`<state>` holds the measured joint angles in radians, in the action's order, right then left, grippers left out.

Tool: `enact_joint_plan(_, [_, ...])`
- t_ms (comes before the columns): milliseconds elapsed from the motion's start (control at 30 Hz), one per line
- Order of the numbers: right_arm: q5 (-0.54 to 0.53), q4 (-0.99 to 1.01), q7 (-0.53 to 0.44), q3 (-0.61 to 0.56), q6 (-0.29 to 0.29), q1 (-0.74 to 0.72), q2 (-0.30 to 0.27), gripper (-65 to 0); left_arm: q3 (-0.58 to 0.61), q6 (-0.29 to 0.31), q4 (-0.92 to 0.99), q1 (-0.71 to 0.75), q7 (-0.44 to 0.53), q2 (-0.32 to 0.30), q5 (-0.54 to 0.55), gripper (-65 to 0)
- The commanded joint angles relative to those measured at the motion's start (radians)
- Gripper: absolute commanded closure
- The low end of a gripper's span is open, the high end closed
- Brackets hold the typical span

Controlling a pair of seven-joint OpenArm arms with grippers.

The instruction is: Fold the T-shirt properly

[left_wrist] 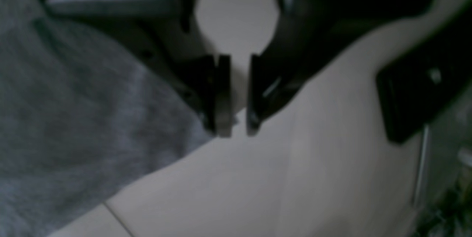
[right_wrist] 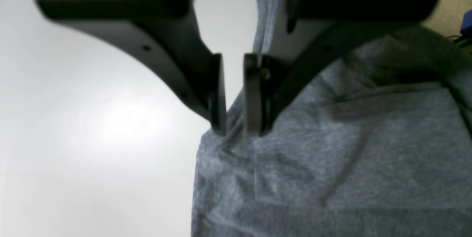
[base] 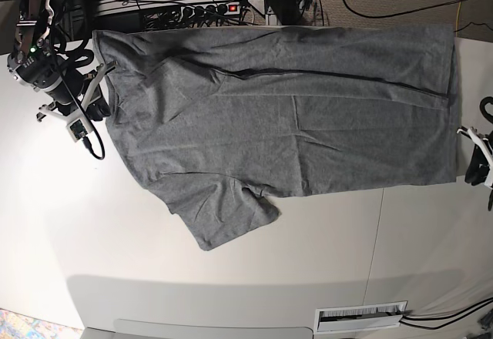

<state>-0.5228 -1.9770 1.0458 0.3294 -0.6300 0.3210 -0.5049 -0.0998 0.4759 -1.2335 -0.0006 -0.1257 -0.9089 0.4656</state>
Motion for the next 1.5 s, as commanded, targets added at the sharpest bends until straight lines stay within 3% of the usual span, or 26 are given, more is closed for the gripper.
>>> enact_joint_plan(0, [-0.006, -0.016, -0.023, 0.011, -0.002, -0.008, -0.019, -9.7, -0.01, 0.018, 0.028, -0.037, 0.022, -0.015, 0.019, -11.0])
enact_joint_plan(167, [-0.007, -0.016, -0.022, 0.011, -0.002, -0.008, -0.018, -9.7, -0.01, 0.084, 0.218, -0.145, 0.033, 0.051, 0.018, -19.9])
enact_joint_plan(300, [-0.007, -0.016, -0.022, 0.011, -0.002, -0.008, -0.018, -9.7, -0.01, 0.154, 0.309, -0.193, 0.102, 0.076, 0.024, -21.3])
enact_joint_plan(567, [-0.004, -0.016, -0.022, 0.011, -0.002, -0.008, -0.019, -9.7, -0.01, 0.15, 0.338, -0.216, 0.098, 0.134, 0.002, -21.4])
enact_joint_plan(633, [-0.004, -0.016, -0.021, 0.011, -0.002, -0.008, -0.019, -9.7, -0.01, 0.121, 0.338, -0.216, 0.099, 0.156, -0.037, -21.3])
enact_joint_plan(700, [-0.004, -0.016, -0.019, 0.011, -0.002, -0.008, -0.019, -9.7, -0.01, 0.048, 0.338, -0.216, 0.103, 0.173, -0.077, -21.3])
enact_joint_plan(967, [-0.004, -0.016, -0.007, 0.011, -0.002, -0.008, -0.019, -9.7, -0.01, -0.086, 0.338, -0.216, 0.153, 0.18, -0.093, -21.3])
enact_joint_plan(1467, [-0.013, -0.023, 0.002, 0.011, -0.002, -0.008, -0.019, -9.7, -0.01, -0.082, 0.337, -0.216, 0.136, 0.197, -0.095, -21.3])
